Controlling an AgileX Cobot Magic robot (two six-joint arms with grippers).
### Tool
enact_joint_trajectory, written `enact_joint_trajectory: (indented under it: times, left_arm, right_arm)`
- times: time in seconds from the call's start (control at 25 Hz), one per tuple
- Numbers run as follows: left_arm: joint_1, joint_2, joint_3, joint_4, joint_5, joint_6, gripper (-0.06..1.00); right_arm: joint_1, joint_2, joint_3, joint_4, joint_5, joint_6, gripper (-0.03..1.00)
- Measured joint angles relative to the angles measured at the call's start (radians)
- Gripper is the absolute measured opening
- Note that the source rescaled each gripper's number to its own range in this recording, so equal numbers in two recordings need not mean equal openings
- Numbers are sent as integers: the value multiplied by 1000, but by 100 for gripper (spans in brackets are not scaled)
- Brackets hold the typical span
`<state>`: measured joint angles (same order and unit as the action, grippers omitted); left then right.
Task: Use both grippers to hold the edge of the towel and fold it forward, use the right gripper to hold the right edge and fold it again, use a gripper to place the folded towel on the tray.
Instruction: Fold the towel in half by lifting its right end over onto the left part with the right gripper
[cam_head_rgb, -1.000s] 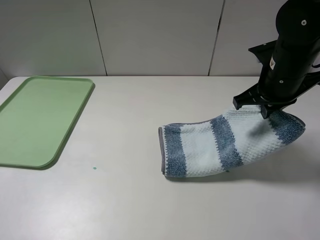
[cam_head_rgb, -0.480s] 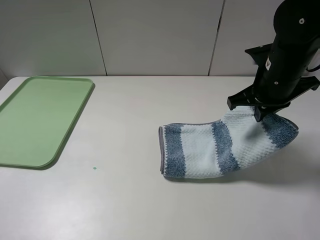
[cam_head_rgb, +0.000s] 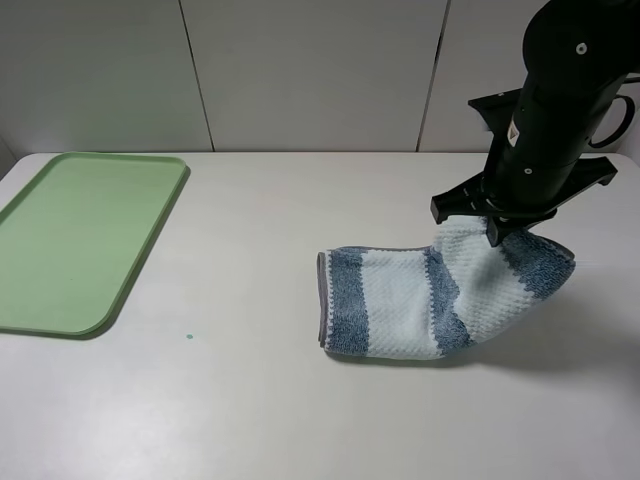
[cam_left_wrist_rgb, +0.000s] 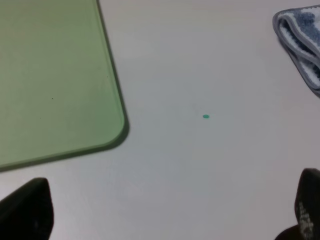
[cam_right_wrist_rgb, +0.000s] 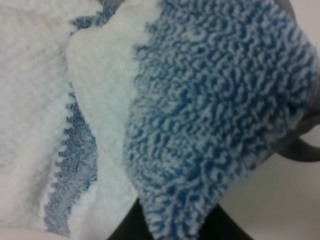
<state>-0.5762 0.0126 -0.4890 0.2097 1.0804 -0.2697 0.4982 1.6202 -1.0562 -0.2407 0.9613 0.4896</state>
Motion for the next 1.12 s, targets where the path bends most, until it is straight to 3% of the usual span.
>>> enact_joint_trajectory:
  times: [1.12]
  left_arm:
    - [0, 0, 0, 0, 0, 0, 96]
  right_arm:
    - [35, 5, 0, 65, -34, 111, 3]
